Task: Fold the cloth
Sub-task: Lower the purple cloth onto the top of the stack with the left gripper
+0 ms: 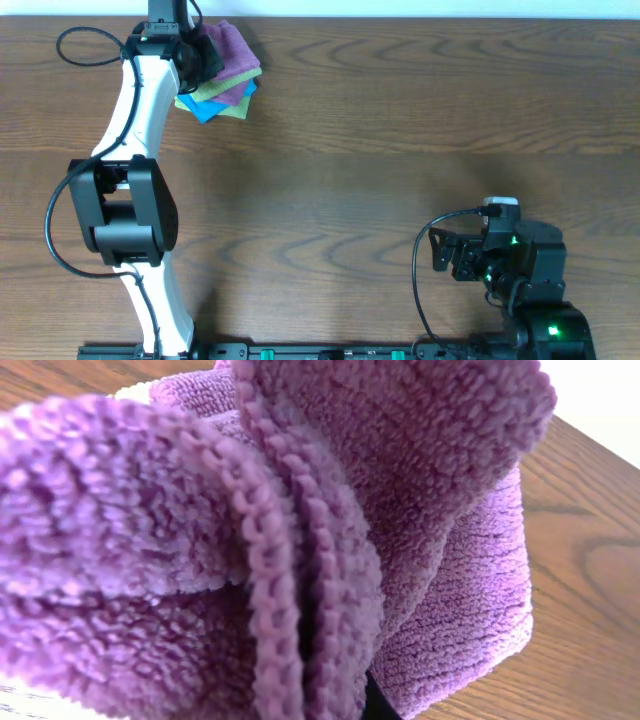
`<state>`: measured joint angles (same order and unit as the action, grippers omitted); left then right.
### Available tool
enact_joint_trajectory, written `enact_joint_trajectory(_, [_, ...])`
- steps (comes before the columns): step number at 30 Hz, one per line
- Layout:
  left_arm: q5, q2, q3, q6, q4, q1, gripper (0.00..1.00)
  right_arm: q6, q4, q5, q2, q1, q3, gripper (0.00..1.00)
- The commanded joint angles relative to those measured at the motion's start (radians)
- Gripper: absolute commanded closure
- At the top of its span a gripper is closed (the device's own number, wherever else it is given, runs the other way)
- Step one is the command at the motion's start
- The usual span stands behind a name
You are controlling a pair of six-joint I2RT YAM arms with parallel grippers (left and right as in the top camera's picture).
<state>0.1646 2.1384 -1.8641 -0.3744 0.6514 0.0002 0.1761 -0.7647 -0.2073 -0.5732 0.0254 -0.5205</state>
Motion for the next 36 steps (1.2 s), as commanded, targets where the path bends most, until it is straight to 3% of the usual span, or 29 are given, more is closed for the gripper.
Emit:
enact_joint_trajectory(1, [-0.045, 0.013, -0.029, 0.032, 0.010, 0.007, 0.90, 0.010, 0.001, 0.009, 0.005, -0.007, 0.005, 0.01])
enact_joint_trajectory(6, [-0.045, 0.013, -0.029, 0.039, 0.010, 0.007, 0.82, 0.010, 0.001, 0.009, 0.005, -0.007, 0.005, 0.01])
enact_joint_trajectory(10, [-0.068, 0.013, -0.029, 0.039, 0.010, 0.008, 0.66, 0.010, 0.001, 0.009, 0.005, -0.007, 0.005, 0.01])
enact_joint_trajectory(15, [-0.072, 0.013, -0.029, 0.084, 0.011, 0.012, 0.56, 0.010, 0.001, 0.009, 0.006, -0.007, 0.005, 0.01])
enact_joint_trajectory(36, [-0.071, 0.008, -0.030, 0.129, 0.057, 0.047, 0.54, 0.010, 0.001, 0.009, 0.005, -0.007, 0.005, 0.01])
